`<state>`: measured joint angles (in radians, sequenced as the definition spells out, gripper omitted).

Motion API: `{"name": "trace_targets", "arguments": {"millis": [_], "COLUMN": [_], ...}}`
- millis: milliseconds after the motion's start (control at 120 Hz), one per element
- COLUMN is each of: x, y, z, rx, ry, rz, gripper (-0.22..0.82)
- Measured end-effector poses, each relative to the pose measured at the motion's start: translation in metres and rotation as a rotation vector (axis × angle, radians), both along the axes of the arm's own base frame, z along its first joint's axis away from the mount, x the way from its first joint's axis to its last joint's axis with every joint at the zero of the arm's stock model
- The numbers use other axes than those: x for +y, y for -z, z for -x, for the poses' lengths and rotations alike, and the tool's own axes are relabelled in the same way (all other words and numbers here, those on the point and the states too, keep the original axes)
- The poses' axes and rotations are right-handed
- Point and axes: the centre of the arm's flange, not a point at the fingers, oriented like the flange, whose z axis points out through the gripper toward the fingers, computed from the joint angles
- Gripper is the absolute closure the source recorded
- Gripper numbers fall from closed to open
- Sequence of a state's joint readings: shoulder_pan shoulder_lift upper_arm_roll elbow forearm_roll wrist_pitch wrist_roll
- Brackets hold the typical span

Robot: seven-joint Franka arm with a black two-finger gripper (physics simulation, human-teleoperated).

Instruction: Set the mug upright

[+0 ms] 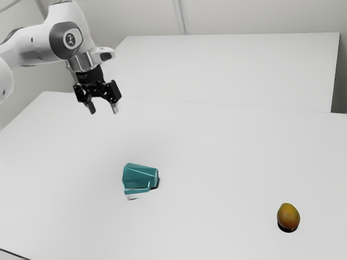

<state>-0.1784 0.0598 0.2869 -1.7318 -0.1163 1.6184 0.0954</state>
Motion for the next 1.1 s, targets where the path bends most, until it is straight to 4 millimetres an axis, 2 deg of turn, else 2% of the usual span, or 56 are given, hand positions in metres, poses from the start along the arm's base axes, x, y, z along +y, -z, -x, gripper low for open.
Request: {"name": "trace_targets", "arguments": {"millis": [133, 258, 525, 817, 1100], "x": [0.015, 0.031, 0.041, 0.037, 0.047], "y": [0.033, 0.063, 0.109, 0.153, 0.169], "z": [0.033, 0.055, 0.084, 0.108, 0.106], "rx": [-0.013, -0.036, -0.106, -0.143, -0.229], "ry": [-0.048, -0.091, -0.135, -0.136, -0.154], "rz": [0.070, 0.121, 0.242, 0.336, 0.410], "gripper": [0.00, 0.00, 0.00, 0.00, 0.00]}}
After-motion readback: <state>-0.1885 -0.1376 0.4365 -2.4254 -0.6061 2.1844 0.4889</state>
